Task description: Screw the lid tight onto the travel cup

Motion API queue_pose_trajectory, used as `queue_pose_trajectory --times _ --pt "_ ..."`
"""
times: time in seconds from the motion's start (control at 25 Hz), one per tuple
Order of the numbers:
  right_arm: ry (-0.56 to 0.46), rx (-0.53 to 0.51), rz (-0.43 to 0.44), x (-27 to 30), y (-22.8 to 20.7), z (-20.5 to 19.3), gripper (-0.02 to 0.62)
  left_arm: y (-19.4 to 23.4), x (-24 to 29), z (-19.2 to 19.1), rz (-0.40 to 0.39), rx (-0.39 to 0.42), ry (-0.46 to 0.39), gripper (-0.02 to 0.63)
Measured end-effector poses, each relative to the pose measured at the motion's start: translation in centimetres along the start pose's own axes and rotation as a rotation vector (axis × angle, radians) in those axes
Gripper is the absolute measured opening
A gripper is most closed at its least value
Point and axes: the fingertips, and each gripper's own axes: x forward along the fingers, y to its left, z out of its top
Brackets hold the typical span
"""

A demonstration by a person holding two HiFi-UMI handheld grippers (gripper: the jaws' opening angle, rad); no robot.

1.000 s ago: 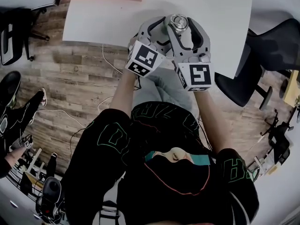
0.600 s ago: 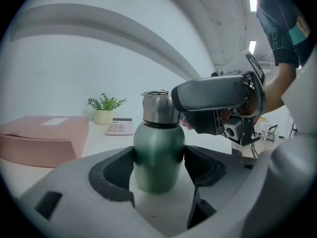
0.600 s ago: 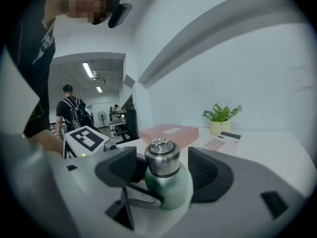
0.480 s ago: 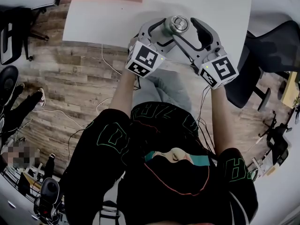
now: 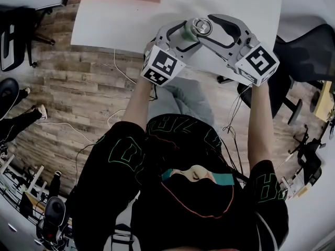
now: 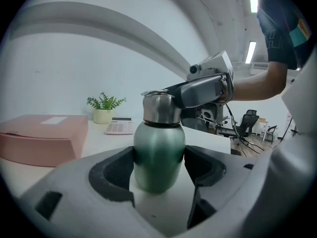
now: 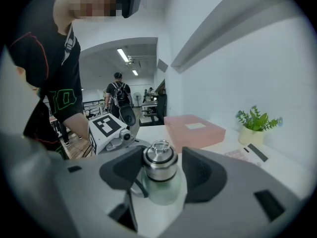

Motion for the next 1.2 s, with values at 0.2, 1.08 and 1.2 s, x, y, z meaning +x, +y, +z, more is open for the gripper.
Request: queue_pose_trajectory --times 0.2,1.08,1.2 --pt "0.01 -0.003 0.047 0.0 0.2 0.2 0.235 -0.1 0.1 0.1 0.0 -0.001 0.001 0.331" --pt "-0.154 0.3 -0.622 -0.9 -0.7 -0.4 0.246 0.0 0.2 0.4 0.005 -0.011 -0.006 0.331" --pt "-0.136 0.254 -0.557 -1.3 -0.7 -0.3 0.252 0.0 0.2 0.2 0.003 -0.01 -0.005 0.331"
